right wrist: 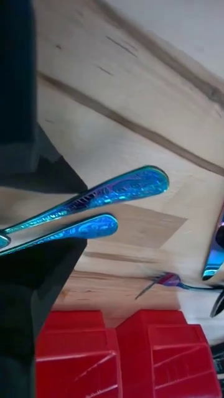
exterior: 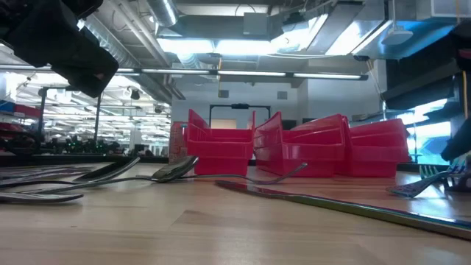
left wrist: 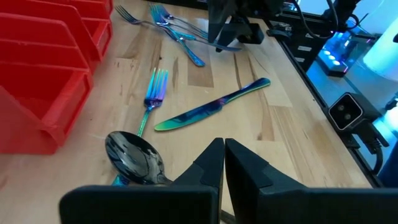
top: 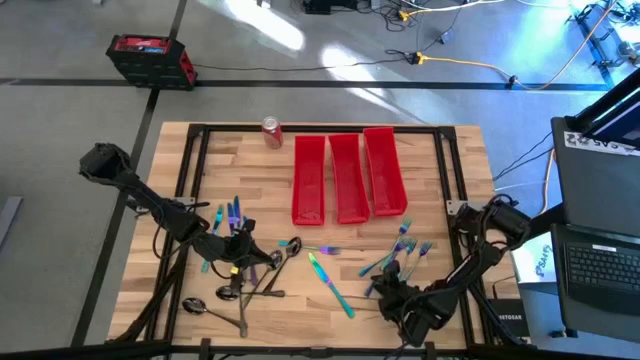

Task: Sort silverware
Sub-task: Put the purple fork into the left red bin

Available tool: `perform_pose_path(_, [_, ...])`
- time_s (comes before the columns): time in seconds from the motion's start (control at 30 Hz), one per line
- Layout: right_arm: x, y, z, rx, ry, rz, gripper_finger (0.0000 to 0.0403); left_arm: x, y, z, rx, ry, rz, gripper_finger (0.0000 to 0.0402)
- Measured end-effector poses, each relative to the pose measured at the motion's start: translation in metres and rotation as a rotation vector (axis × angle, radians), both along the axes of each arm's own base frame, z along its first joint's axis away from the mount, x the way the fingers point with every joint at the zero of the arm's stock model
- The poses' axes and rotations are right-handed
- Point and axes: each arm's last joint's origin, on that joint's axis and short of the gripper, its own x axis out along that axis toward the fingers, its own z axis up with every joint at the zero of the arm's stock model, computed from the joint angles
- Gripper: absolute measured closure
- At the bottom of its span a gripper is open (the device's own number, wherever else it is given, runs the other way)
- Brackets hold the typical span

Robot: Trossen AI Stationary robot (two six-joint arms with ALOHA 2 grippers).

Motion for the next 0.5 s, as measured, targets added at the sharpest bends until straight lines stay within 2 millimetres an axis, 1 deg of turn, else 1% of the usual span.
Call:
perform_pose_path(0.2, [0.0033, -0.0029, -0.0013, 0.041, 0.006, -0.042, 0.0336, 0.0000, 0.0000, -0.0001, -0.003, 0.002, 0.001, 0.0402])
perform_pose_path(0.5, [0.0051, -0.0051, -0.0049, 0.084, 0.033, -0.057, 0.0340, -0.0006, 0.0004, -0.0016, 0.000, 0.018, 0.004, 0.0401])
